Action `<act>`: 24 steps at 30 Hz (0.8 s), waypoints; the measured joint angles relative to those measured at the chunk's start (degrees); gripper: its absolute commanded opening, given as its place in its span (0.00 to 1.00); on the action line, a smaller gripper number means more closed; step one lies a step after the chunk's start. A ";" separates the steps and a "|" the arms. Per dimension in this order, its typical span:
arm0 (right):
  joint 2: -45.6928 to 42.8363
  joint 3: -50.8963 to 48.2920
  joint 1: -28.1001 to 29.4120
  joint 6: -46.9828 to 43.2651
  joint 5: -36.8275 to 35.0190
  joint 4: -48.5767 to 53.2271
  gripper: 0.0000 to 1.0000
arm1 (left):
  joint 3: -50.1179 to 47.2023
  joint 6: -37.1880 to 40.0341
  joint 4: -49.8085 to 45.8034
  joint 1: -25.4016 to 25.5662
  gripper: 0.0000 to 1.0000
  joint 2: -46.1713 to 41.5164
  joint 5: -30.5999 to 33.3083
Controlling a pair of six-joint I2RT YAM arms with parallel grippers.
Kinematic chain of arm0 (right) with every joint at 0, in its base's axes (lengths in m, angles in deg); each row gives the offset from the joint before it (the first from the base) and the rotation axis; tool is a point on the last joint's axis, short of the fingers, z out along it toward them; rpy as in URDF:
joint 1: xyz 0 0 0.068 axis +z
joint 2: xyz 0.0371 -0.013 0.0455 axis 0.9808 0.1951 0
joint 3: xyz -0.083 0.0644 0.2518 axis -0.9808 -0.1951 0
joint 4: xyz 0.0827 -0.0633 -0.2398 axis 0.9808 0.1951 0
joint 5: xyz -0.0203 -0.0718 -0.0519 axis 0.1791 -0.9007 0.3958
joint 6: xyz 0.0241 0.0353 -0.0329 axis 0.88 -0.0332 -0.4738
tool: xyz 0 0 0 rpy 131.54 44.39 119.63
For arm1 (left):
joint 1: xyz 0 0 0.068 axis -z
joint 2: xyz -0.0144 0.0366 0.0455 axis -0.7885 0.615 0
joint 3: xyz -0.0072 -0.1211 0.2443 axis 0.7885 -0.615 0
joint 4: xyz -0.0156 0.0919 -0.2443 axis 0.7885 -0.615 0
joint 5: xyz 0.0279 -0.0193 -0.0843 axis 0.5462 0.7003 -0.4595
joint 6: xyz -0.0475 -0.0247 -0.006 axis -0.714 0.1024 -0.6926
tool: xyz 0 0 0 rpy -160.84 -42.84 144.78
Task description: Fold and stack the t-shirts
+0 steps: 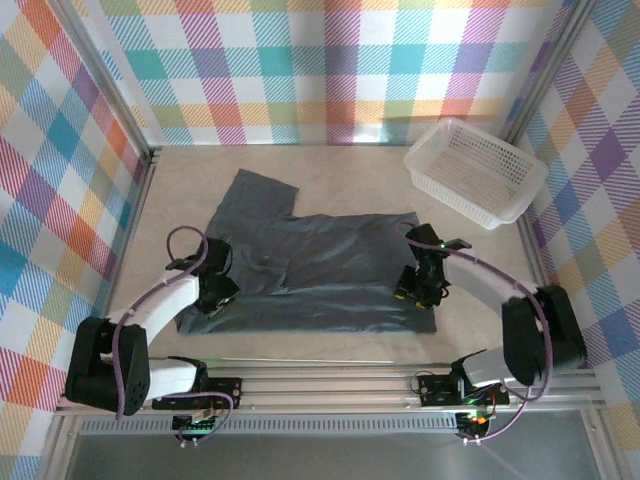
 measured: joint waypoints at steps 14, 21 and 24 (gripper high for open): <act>11.87 22.05 -7.37 -13.94 3.96 -14.29 0.59 | 50.51 14.34 5.73 -7.34 0.41 37.38 1.53; 20.22 31.36 -8.96 -17.57 7.32 -15.76 0.58 | 69.68 17.31 11.37 -9.66 0.42 56.94 1.51; 20.26 31.67 -9.53 -18.32 8.26 -15.67 0.58 | 81.57 17.55 11.06 -10.67 0.42 66.16 1.33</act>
